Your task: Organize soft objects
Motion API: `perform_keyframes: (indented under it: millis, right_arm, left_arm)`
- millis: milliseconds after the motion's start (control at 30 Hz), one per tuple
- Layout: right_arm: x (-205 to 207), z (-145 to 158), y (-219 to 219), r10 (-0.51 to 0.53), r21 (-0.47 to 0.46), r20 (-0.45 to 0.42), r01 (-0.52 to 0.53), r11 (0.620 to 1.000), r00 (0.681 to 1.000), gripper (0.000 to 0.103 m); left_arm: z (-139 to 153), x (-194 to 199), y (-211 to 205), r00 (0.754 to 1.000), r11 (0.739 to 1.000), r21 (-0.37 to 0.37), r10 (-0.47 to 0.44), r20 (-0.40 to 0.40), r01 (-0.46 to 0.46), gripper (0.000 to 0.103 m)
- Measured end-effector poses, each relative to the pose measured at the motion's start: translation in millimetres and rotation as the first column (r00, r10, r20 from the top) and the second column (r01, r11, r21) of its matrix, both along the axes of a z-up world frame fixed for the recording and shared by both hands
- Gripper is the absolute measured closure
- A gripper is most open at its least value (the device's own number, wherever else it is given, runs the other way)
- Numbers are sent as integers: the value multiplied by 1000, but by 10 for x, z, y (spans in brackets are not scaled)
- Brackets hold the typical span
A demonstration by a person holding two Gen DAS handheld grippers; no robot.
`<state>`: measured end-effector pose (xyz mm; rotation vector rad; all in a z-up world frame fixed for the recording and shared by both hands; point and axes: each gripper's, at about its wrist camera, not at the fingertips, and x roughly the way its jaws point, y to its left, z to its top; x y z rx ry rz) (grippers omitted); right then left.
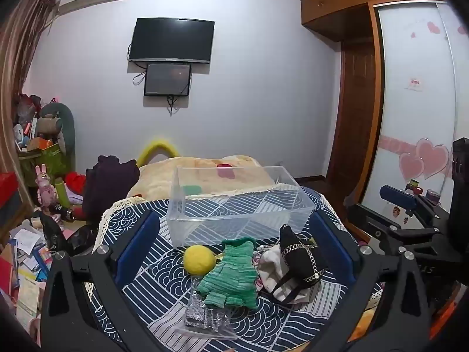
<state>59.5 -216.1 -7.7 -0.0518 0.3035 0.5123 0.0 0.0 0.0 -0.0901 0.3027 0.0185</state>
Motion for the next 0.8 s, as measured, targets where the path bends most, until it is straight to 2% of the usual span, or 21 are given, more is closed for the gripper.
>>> perform_keyframes:
  millis: [133,233,800]
  right_arm:
    - [-5,1,0,0,-1,8,0,1000,1000,0]
    - [-6,2,-1,-1,1,9,1,1000,1000,0]
    - [-37,78,-3,2,7,16,-3,1000,1000,0]
  left_arm:
    - [18,50,-18,1000,1000,13,2,-15,-1,0]
    - [44,11,-73,1000,1000,25,-14,10,14,0]
    - [36,-57,-23,999,1000,7,-27,31,27,0]
